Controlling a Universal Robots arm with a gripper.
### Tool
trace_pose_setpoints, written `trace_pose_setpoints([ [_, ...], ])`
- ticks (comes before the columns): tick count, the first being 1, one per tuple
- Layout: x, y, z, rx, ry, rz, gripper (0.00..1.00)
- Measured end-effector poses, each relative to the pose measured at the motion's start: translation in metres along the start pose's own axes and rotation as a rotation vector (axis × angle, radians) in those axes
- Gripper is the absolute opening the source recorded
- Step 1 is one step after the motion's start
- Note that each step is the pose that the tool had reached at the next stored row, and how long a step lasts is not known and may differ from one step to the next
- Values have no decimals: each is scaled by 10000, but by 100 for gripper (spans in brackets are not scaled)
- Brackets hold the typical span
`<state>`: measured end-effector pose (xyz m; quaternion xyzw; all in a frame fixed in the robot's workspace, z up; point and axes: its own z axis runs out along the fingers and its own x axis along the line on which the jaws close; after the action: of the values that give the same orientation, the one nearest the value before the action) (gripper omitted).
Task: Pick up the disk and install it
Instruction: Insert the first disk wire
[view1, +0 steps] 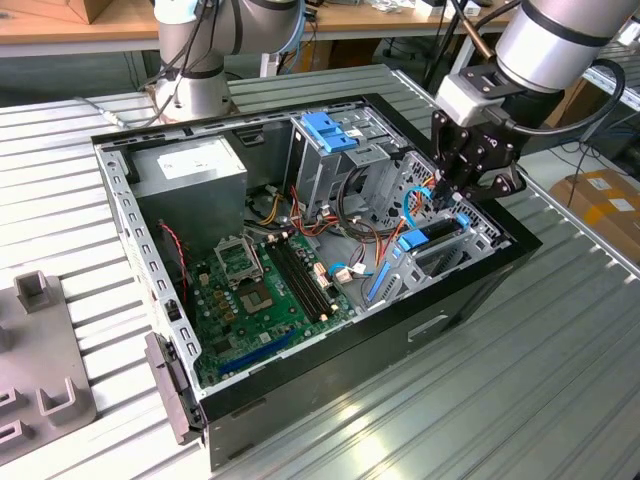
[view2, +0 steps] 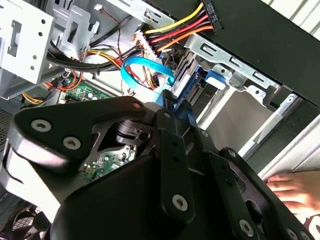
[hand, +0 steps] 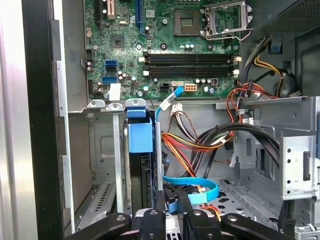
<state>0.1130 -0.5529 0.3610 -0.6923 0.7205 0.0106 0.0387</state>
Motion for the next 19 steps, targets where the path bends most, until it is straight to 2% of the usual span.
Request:
trace_pose_setpoints([
  [3,3,1,25,2,39,-1,25],
  [12,3,1,27,1,38,-1,25],
  [14,3,1,28,1,39,-1,23],
  [15,3,1,28,1,38,-1,16],
  [19,3,1,29,2,38,-1,16],
])
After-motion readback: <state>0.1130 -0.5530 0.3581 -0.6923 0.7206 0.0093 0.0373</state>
